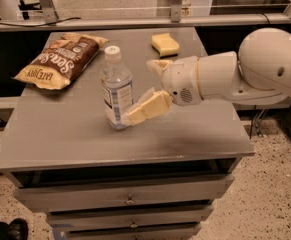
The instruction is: Knock blue plastic bottle over
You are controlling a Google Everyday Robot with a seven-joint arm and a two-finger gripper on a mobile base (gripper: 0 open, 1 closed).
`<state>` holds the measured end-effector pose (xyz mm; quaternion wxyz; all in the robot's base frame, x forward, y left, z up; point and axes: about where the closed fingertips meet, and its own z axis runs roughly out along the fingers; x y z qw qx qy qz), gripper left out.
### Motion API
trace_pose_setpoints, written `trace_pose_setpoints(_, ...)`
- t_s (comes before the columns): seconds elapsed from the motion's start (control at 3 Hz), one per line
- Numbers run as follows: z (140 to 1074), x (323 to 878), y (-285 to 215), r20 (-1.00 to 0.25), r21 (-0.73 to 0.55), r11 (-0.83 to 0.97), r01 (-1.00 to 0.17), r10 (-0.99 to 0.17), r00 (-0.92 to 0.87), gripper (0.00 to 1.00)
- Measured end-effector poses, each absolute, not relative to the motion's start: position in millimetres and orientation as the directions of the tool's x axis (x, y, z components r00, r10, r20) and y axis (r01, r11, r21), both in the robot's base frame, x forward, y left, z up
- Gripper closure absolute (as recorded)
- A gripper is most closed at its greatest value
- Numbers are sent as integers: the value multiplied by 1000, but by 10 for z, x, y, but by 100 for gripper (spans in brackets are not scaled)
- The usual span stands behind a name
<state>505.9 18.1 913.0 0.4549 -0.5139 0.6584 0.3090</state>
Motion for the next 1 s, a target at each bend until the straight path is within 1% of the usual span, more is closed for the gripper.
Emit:
trace_pose_setpoints(0.33, 9115, 5101, 443, -949, -35, 267, -963, -311, -52, 0)
trace_pose_setpoints(0.67, 9089, 5099, 613, -965, -18, 257, -966, -256, -50, 19)
trace_pose_setpoints(1.0, 9058, 5099, 641, -971, -9, 257, -966, -233, -53, 41)
